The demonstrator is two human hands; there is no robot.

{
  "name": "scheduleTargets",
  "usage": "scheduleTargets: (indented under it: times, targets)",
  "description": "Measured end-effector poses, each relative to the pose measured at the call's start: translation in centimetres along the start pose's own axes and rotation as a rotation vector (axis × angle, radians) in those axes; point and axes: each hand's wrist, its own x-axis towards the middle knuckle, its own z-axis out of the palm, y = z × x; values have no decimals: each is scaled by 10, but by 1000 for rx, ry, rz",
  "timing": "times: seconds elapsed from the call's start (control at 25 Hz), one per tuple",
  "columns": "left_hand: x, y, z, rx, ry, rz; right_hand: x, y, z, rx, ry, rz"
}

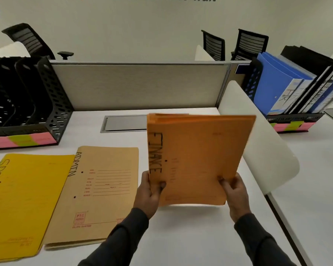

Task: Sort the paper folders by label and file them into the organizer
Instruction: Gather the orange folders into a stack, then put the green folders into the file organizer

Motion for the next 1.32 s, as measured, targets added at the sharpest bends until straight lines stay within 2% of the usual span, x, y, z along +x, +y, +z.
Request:
scheduleTargets:
  times: [0.12, 0.28, 0.4, 0.52, 0.64, 0.76, 0.84, 1.0, 1.12, 1.32]
  targets:
    - [4, -7, 6, 73, 44, -114, 10, 12, -1, -154, 70, 18]
    - [9, -25, 14, 291, 22, -341, 20, 47, 7, -422, 110, 252]
    - [10, -33, 19, 441, -28, -406, 31, 56, 14, -573, 125, 306]
    - [8, -34, 21, 597, -39, -396, 32, 54, 21, -840, 175, 238]
    - [-2, -41, 9, 726, -86, -321, 14, 55, 28, -1047, 147, 140]
    - [-24, -52, -18, 742, -79, -245, -17, 53, 47, -1029, 110, 39]
    - [-41, -61, -47, 775, -19, -166, -45, 52, 70, -1009, 54, -103]
    - [-84, -84, -128, 814, 89, -119, -116, 57, 142, -1010, -199, -365]
    - [-123, -108, -198, 866, 139, -159, -166, 64, 202, -1020, -348, -421]
    - [-175, -138, -312, 965, 205, -207, -232, 73, 287, -1059, -475, -451]
